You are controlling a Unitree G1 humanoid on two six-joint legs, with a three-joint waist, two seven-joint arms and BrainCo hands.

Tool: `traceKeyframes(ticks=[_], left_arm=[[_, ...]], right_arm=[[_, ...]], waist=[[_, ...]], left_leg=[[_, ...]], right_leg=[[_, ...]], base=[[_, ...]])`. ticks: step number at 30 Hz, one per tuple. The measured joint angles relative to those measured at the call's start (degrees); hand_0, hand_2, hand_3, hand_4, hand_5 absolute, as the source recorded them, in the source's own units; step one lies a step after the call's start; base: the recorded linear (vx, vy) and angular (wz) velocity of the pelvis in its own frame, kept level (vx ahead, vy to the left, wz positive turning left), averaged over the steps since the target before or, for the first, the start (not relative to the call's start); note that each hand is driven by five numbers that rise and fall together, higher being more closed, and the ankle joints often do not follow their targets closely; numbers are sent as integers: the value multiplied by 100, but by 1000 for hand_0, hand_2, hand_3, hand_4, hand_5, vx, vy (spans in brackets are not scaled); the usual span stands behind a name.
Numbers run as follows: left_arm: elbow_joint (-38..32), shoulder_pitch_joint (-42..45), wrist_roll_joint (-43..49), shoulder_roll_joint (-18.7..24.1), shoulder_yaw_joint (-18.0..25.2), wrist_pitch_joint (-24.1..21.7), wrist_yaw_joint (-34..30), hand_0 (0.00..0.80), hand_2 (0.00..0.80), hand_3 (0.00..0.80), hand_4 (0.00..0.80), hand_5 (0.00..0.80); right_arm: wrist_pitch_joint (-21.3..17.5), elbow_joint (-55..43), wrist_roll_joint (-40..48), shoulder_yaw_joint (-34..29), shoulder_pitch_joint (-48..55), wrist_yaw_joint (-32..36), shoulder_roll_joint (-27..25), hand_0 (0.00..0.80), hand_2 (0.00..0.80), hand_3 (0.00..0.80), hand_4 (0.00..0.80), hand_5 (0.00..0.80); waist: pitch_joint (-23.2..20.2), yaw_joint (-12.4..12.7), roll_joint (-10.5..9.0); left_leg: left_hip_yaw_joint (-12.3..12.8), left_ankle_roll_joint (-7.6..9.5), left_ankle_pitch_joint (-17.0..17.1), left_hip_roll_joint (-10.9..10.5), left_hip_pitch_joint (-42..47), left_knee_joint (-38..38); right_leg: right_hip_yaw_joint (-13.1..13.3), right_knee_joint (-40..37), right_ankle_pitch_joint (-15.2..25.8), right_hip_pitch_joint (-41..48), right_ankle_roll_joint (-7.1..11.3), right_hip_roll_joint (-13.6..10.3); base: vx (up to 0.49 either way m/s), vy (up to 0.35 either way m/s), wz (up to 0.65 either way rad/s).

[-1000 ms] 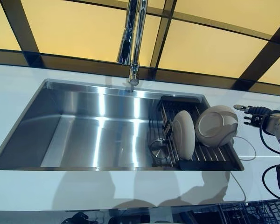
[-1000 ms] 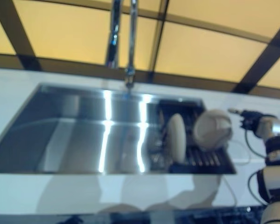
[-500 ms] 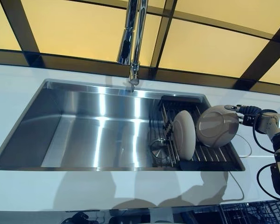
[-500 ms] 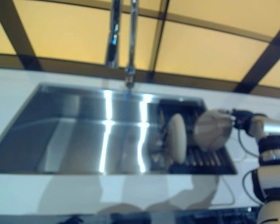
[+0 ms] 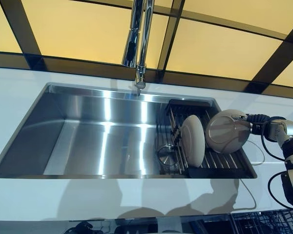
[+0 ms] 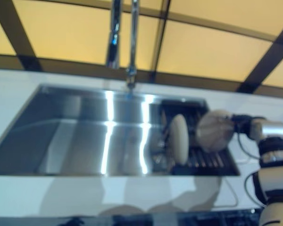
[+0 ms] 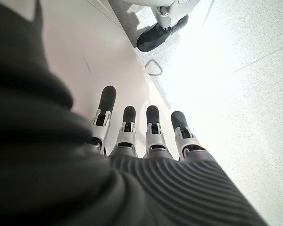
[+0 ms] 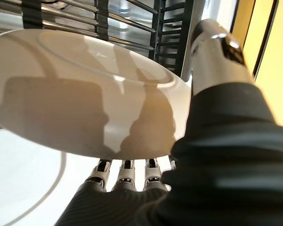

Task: Take plates into dishwasher

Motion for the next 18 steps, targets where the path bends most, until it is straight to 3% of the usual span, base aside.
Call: traceKeyframes(ticks=[18], left_arm=[[-199,74,-3,5,-2,8,0,0,0,0,0,0]], right_arm=[[109,1,-294,8,1,168,37,0,0,0,0,0]], waist=[[6,101,9]], left_leg=[[-5,0,0,-1,0,1]], right_leg=[[-4,1,0,1,0,-2]], base=[[0,0,0]])
